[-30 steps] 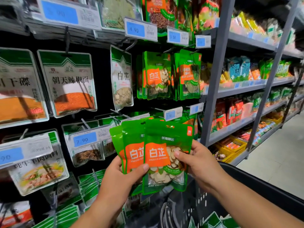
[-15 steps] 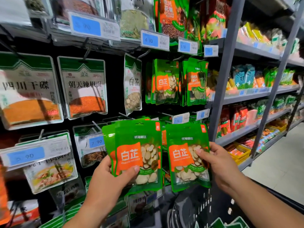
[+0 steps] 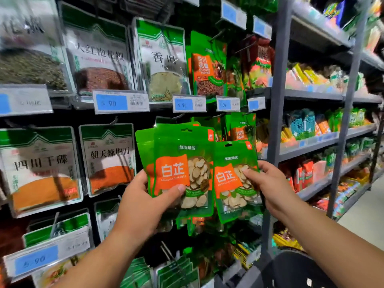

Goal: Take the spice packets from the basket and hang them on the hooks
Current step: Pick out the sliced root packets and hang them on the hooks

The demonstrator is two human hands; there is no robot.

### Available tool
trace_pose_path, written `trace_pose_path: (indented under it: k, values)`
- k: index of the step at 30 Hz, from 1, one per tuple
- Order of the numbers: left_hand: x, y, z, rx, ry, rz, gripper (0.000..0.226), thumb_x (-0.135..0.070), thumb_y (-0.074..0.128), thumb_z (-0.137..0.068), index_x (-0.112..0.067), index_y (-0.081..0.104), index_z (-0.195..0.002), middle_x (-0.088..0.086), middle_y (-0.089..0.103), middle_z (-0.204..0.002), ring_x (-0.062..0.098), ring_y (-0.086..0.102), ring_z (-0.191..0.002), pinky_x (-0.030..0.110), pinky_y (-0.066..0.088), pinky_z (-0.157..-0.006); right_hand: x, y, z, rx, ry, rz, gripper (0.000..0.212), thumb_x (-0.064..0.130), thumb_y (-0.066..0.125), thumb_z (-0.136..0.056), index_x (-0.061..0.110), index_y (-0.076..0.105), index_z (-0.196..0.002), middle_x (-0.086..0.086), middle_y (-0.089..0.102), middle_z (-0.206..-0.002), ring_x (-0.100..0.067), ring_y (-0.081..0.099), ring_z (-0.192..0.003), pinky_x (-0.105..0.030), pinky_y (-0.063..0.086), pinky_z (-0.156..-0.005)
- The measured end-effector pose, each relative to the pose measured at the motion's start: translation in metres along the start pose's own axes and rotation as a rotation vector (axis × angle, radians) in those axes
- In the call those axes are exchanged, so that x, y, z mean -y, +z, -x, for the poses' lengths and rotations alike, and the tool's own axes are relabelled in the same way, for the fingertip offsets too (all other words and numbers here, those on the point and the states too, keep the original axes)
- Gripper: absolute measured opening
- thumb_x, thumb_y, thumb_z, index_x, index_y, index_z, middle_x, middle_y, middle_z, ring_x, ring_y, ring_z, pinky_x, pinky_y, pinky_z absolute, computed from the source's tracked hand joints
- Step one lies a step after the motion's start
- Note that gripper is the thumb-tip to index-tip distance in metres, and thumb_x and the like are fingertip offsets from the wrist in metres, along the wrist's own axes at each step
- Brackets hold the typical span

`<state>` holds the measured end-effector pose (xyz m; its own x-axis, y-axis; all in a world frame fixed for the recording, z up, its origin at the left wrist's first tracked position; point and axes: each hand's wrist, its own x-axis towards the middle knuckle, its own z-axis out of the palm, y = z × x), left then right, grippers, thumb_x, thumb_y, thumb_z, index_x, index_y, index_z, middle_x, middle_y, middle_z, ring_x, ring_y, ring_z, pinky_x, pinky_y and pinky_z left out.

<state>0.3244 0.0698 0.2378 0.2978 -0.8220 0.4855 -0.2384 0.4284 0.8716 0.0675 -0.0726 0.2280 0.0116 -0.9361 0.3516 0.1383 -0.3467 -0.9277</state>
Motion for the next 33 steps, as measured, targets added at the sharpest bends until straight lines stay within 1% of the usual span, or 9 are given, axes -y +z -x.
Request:
trace_pose_path:
  k: [4,7,8,11,13,18,23,26,33]
  values:
    - [-0.017,0.0,-0.028,-0.013,0.039,0.014,0.036,-0.011,0.087,-0.076,-0.021,0.068,-0.105,-0.008,0.08,-0.089,0.01,0.077,-0.079,0.019,0.059,-0.066,0.019,0.006,-0.034,-0.019,-0.025,-0.02,0.014,0.008,0.072,-0.093,0.013,0.069,-0.104,-0.013,0.076,-0.112,-0.019,0.076,-0.09,-0.036,0.061,-0.078]
    - [-0.027,0.001,-0.044,-0.011,0.044,0.031,0.038,-0.013,0.087,-0.075,-0.023,0.068,-0.107,-0.005,0.08,-0.092,0.015,0.077,-0.084,0.031,0.06,-0.074,0.032,0.01,-0.059,-0.035,-0.04,-0.036,0.04,0.018,0.082,-0.083,0.012,0.065,-0.119,-0.015,0.071,-0.121,-0.03,0.073,-0.104,-0.051,0.057,-0.096]
    - [-0.028,0.001,-0.048,-0.009,0.044,0.04,0.038,-0.013,0.087,-0.075,-0.022,0.068,-0.107,-0.003,0.08,-0.093,0.017,0.078,-0.085,0.034,0.06,-0.076,0.035,0.01,-0.066,-0.027,-0.038,-0.035,0.046,0.02,0.083,-0.081,0.011,0.064,-0.122,-0.016,0.072,-0.118,-0.029,0.074,-0.1,-0.048,0.059,-0.092]
    - [-0.032,0.003,-0.058,-0.012,0.048,0.069,0.039,-0.01,0.085,-0.075,-0.019,0.068,-0.109,0.0,0.08,-0.094,0.02,0.078,-0.084,0.032,0.062,-0.071,0.04,0.012,-0.086,-0.038,-0.013,-0.024,0.016,0.009,0.074,-0.091,0.014,0.064,-0.103,-0.006,0.073,-0.092,-0.015,0.071,-0.074,-0.03,0.057,-0.064]
    - [-0.033,0.005,-0.061,-0.011,0.055,0.079,0.04,-0.009,0.085,-0.075,-0.018,0.068,-0.11,0.001,0.08,-0.094,0.019,0.078,-0.084,0.033,0.063,-0.072,0.04,0.014,-0.096,-0.06,0.002,-0.022,0.013,0.006,0.071,-0.093,0.011,0.065,-0.104,-0.005,0.074,-0.086,-0.013,0.071,-0.067,-0.026,0.054,-0.056]
    - [-0.032,0.004,-0.066,-0.006,0.059,0.103,0.04,-0.006,0.084,-0.075,-0.016,0.068,-0.111,0.002,0.08,-0.093,0.019,0.078,-0.081,0.026,0.062,-0.064,0.035,0.019,-0.113,-0.067,0.028,-0.009,0.036,0.011,0.075,-0.09,0.006,0.063,-0.124,-0.016,0.075,-0.109,-0.022,0.073,-0.083,-0.03,0.055,-0.059]
    - [-0.032,0.001,-0.07,-0.013,0.05,0.095,0.04,-0.009,0.085,-0.075,-0.017,0.068,-0.111,0.002,0.08,-0.096,0.023,0.078,-0.086,0.04,0.063,-0.074,0.034,0.026,-0.123,-0.057,0.037,-0.007,0.055,0.013,0.078,-0.086,0.006,0.057,-0.136,-0.015,0.073,-0.114,-0.027,0.076,-0.093,-0.035,0.06,-0.065]
    - [-0.033,0.003,-0.071,-0.009,0.054,0.095,0.04,-0.009,0.084,-0.076,-0.017,0.068,-0.111,0.0,0.08,-0.097,0.021,0.078,-0.087,0.037,0.063,-0.075,0.032,0.027,-0.128,-0.039,0.054,0.023,0.044,0.01,0.075,-0.09,0.004,0.058,-0.13,-0.014,0.073,-0.11,-0.021,0.075,-0.083,-0.027,0.056,-0.056]
    - [-0.033,0.007,-0.075,-0.014,0.045,0.072,0.041,-0.012,0.086,-0.075,-0.018,0.068,-0.111,0.0,0.08,-0.097,0.02,0.078,-0.088,0.044,0.062,-0.081,0.026,0.04,-0.138,-0.042,0.007,0.125,0.021,0.013,0.073,-0.093,0.012,0.061,-0.111,-0.006,0.069,-0.104,-0.016,0.063,-0.084,-0.022,0.048,-0.063]
